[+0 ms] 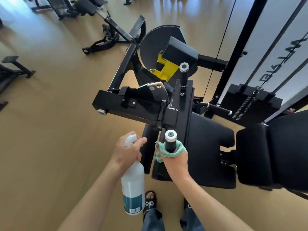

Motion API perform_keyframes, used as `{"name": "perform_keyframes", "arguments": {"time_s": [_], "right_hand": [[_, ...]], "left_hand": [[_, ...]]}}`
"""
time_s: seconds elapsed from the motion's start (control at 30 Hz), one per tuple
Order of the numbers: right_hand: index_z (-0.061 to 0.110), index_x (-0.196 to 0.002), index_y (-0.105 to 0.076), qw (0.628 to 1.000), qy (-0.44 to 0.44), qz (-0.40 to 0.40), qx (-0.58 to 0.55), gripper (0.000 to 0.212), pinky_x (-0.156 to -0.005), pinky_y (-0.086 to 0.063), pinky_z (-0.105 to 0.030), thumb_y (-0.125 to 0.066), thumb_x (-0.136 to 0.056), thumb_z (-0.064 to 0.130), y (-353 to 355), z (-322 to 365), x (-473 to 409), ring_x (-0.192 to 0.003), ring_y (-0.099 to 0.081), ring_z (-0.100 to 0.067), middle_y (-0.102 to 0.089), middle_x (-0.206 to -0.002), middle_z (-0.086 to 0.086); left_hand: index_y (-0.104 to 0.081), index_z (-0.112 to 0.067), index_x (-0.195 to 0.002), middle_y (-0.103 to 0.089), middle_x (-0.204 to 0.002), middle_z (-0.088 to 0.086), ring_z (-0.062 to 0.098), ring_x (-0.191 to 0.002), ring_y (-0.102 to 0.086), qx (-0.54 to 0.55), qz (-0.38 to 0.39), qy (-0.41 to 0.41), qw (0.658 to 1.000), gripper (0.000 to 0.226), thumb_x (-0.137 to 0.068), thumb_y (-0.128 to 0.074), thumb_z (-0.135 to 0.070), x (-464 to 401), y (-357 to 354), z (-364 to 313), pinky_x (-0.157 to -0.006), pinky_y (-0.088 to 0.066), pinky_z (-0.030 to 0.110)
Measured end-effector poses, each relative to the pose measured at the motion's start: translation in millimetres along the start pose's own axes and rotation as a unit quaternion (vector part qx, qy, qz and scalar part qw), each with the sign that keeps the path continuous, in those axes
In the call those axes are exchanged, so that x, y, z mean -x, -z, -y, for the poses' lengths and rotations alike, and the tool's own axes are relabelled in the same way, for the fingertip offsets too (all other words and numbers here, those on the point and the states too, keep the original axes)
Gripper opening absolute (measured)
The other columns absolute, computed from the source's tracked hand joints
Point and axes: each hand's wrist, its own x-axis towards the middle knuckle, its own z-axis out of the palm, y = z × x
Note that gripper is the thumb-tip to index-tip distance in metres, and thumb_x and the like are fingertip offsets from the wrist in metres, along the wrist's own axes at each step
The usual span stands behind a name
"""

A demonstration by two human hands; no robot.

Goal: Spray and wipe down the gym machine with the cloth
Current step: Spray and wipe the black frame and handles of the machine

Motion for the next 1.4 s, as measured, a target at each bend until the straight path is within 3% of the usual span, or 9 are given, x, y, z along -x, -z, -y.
{"name": "perform_keyframes", "arguments": {"time_s": [0.23, 0.37, 0.53, 0.73, 0.83, 0.97, 1.17, 1.3, 1.4], "right_hand": [[0.003, -0.069, -0.058, 0.992, 0.095, -0.085, 0.008, 0.043, -0.049, -0.052, -0.047, -0.076, -0.086, 0.039, -14.7, 60.6, -6.3, -0.053, -0.061, -0.033, -0.061, -0.06, -0.016], [0.025, -0.074, -0.061, 0.987, -0.015, -0.157, 0.009, 0.023, -0.058, -0.051, -0.018, -0.08, -0.084, 0.018, -22.6, 30.5, 3.9, -0.058, -0.062, 0.005, -0.065, -0.067, 0.009], [0.016, -0.084, -0.058, 0.966, -0.009, -0.259, -0.019, 0.021, -0.057, -0.059, -0.033, -0.079, -0.087, 0.018, -44.4, -5.2, 14.4, -0.065, -0.069, -0.026, -0.067, -0.075, -0.011], [0.017, -0.067, -0.053, 0.925, 0.144, -0.347, 0.05, 0.033, -0.05, -0.044, -0.023, -0.071, -0.091, 0.004, -54.0, 21.0, 1.6, -0.056, -0.05, -0.005, -0.056, -0.061, 0.0], [0.005, -0.066, -0.056, 0.924, 0.126, -0.357, 0.046, 0.032, -0.048, -0.047, -0.037, -0.072, -0.092, 0.01, -56.9, 26.0, -0.6, -0.055, -0.052, -0.007, -0.059, -0.059, -0.009], [0.015, -0.061, -0.048, 0.951, 0.07, -0.3, 0.011, 0.044, -0.046, -0.047, -0.03, -0.073, -0.092, 0.034, -47.4, 49.9, 2.7, -0.051, -0.051, -0.01, -0.052, -0.054, 0.002], [0.011, -0.085, -0.06, 0.985, -0.156, -0.007, -0.07, 0.032, -0.071, -0.055, -0.036, -0.063, -0.096, 0.041, -1.6, 87.0, -15.0, -0.068, -0.063, -0.021, -0.064, -0.072, -0.005], [0.014, -0.079, -0.058, 0.974, -0.204, 0.038, 0.094, 0.026, -0.073, -0.054, -0.037, -0.061, -0.099, 0.031, 0.1, 107.4, -30.2, -0.069, -0.063, -0.02, -0.063, -0.074, -0.004], [0.015, -0.067, -0.052, 0.91, -0.061, -0.157, 0.378, 0.04, -0.058, -0.052, -0.033, -0.053, -0.102, 0.035, -21.9, 87.2, -26.9, -0.063, -0.063, -0.022, -0.06, -0.065, -0.002]], "left_hand": [[-0.052, 0.003, -0.082, -0.053, -0.056, 0.007, 0.014, -0.047, -0.052, -0.01, 0.071, -0.038, 0.997, 0.036, -0.098, -0.067, -0.025, -28.6, 5.7, -1.5, -0.061, -0.048, 0.032], [-0.049, 0.005, -0.081, -0.05, -0.056, 0.007, 0.019, -0.052, -0.051, -0.014, 0.114, -0.059, 0.992, 0.038, -0.098, -0.066, -0.024, -42.9, 12.2, 0.2, -0.065, -0.047, 0.036], [-0.057, 0.004, -0.102, -0.053, -0.078, 0.018, 0.021, -0.067, -0.056, -0.01, 0.167, -0.072, 0.983, 0.052, -0.086, -0.068, -0.044, -54.5, 21.9, 10.3, -0.069, -0.051, 0.036], [-0.05, 0.004, -0.082, -0.05, -0.056, 0.003, 0.02, -0.051, -0.053, -0.032, 0.202, -0.112, 0.972, 0.035, -0.1, -0.066, -0.022, -63.9, 28.0, 16.6, -0.058, -0.05, 0.032], [-0.048, -0.003, -0.076, -0.047, -0.053, -0.002, 0.018, -0.049, -0.05, -0.029, 0.212, -0.12, 0.969, 0.034, -0.1, -0.065, -0.019, -68.8, 32.2, 12.9, -0.052, -0.046, 0.025], [-0.046, -0.005, -0.075, -0.045, -0.053, -0.003, 0.017, -0.049, -0.049, -0.017, 0.224, -0.121, 0.967, 0.033, -0.099, -0.065, -0.019, -76.9, 32.2, 8.9, -0.05, -0.044, 0.021], [-0.043, -0.001, -0.077, -0.046, -0.055, 0.001, 0.019, -0.048, -0.049, -0.023, 0.238, -0.119, 0.964, 0.036, -0.098, -0.067, -0.02, -83.2, 22.2, 4.9, -0.05, -0.045, 0.023], [-0.045, -0.011, -0.073, -0.045, -0.05, -0.003, 0.018, -0.045, -0.049, -0.031, 0.238, -0.111, 0.964, 0.034, -0.097, -0.067, -0.022, -82.9, 13.0, -0.8, -0.051, -0.043, 0.022], [-0.046, -0.001, -0.079, -0.047, -0.054, 0.003, 0.017, -0.045, -0.048, -0.021, 0.233, -0.099, 0.967, 0.033, -0.097, -0.067, -0.02, -80.4, 7.5, -6.2, -0.052, -0.044, 0.023]]}}
